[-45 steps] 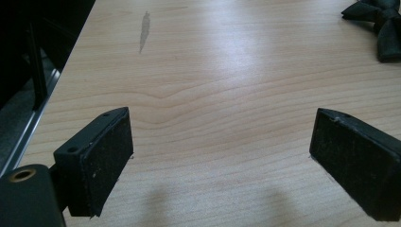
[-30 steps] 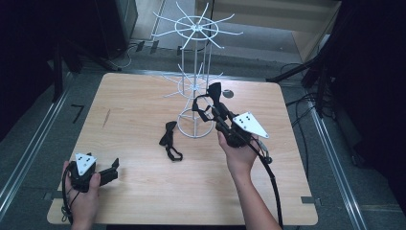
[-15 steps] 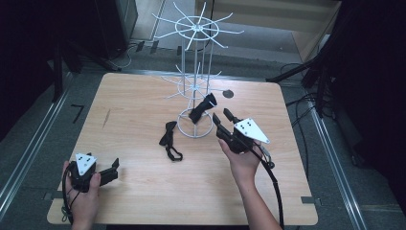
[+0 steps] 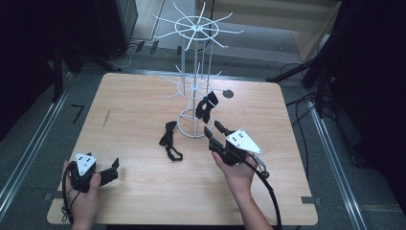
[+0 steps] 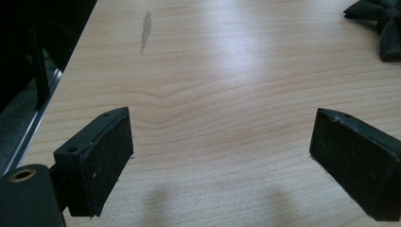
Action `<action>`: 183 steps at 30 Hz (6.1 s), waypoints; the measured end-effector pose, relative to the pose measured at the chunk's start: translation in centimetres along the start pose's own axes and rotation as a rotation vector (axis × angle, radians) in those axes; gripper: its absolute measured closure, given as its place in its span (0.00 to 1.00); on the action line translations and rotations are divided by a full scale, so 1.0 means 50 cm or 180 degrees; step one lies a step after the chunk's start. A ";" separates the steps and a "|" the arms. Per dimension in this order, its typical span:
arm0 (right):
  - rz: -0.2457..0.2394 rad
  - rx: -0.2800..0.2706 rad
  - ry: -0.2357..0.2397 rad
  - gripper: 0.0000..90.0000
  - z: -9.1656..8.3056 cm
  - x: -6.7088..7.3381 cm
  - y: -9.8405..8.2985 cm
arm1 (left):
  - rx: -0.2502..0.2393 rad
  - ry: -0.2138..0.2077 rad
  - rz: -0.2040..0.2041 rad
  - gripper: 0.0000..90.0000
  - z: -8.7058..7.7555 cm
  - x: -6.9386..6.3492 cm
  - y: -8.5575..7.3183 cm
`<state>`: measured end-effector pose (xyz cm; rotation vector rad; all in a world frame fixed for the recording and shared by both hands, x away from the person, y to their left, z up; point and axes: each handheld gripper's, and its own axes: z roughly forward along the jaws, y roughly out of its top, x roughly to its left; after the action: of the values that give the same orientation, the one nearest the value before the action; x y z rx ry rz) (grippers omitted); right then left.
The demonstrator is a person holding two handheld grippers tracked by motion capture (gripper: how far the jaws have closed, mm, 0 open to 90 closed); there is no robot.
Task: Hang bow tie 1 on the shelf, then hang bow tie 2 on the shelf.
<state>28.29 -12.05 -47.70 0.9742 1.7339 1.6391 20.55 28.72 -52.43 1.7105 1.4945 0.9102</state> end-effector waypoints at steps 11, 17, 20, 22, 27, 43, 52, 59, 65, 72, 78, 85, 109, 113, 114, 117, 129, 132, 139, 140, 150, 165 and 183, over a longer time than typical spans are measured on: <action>-0.0028 0.0170 0.0174 0.65 0.027 0.064 -0.038 | -0.0006 -0.0008 -0.0012 0.08 0.000 0.001 0.000; 0.0041 0.0250 0.0256 0.66 0.046 0.091 -0.056 | -0.0005 -0.0011 -0.0013 0.08 0.000 0.001 0.000; 0.0058 0.0304 0.0280 0.66 0.059 0.103 -0.064 | -0.0005 -0.0012 -0.0013 0.08 0.000 0.001 0.000; 0.0074 0.0356 0.0295 0.66 0.068 0.111 -0.069 | -0.0004 -0.0014 -0.0010 0.09 0.000 0.001 0.000; 0.0065 0.0496 0.0335 0.66 0.090 0.127 -0.084 | 0.0014 -0.0015 -0.0003 0.08 0.001 0.001 0.001; 0.0136 0.0732 0.0391 0.66 0.113 0.147 -0.116 | -0.0005 -0.0027 0.0004 0.09 0.002 0.000 0.001; 0.0221 0.0797 0.0404 0.69 0.123 0.151 -0.122 | -0.0023 -0.0056 -0.0021 0.08 -0.001 0.002 -0.001; 0.0361 0.0940 0.0345 0.74 0.126 0.148 -0.122 | -0.0018 -0.0064 -0.0027 0.09 -0.002 0.003 -0.001; 0.0474 0.1089 0.0316 0.78 0.129 0.144 -0.123 | -0.0019 -0.0070 -0.0024 0.09 -0.003 0.002 -0.002; 0.0530 0.1378 0.0283 0.95 0.133 0.139 -0.125 | 0.0000 -0.0073 -0.0002 0.09 -0.003 0.001 -0.001; 0.0562 0.1482 0.0268 1.00 0.130 0.136 -0.126 | 0.0010 -0.0077 0.0003 0.09 -0.001 0.001 -0.001; 0.0489 0.1420 0.0278 1.00 0.127 0.139 -0.126 | 0.0004 -0.0080 0.0003 0.09 -0.002 0.001 -0.001; 0.0564 0.1443 0.0284 1.00 0.170 0.153 -0.122 | 0.0019 -0.0097 -0.0006 0.09 -0.001 0.002 -0.001; 0.0501 0.1515 0.0319 1.00 0.166 0.154 -0.122 | 0.0016 -0.0095 -0.0008 0.09 -0.001 0.002 -0.001; 0.0469 0.1511 0.0319 1.00 0.164 0.155 -0.122 | 0.0010 -0.0091 -0.0010 0.09 -0.001 0.002 -0.001; 0.0425 0.1439 0.0348 1.00 0.157 0.155 -0.118 | 0.0021 -0.0096 0.0000 0.09 -0.001 0.002 -0.001; 0.0503 0.0991 0.0350 1.00 0.065 0.117 -0.080 | 0.0005 -0.0089 -0.0017 0.09 -0.002 0.003 -0.001; 0.0689 0.1062 0.0093 1.00 0.047 0.080 -0.097 | 0.0016 -0.0086 0.0011 0.09 -0.001 0.001 -0.001; 0.0897 0.0957 -0.0083 0.84 0.031 0.031 -0.101 | 0.0027 -0.0072 0.0019 0.09 0.000 0.000 0.000; 0.0842 0.0952 -0.0043 0.81 0.035 0.035 -0.095 | 0.0034 -0.0070 0.0027 0.09 0.000 -0.001 0.000; 0.0245 0.1333 0.0132 0.61 0.113 0.082 -0.102 | 0.0020 -0.0091 0.0008 0.09 -0.001 0.001 -0.001; 0.0005 0.1645 0.0060 0.92 0.113 0.080 -0.117 | 0.0021 -0.0091 0.0015 0.09 0.000 0.000 0.000; 0.0198 0.1633 0.0191 0.86 0.084 0.059 -0.099 | 0.0023 -0.0091 0.0014 0.09 0.000 0.000 0.000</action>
<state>29.30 -7.13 -52.80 1.2236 2.2444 1.2882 20.54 28.73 -52.44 1.7257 1.4777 0.8800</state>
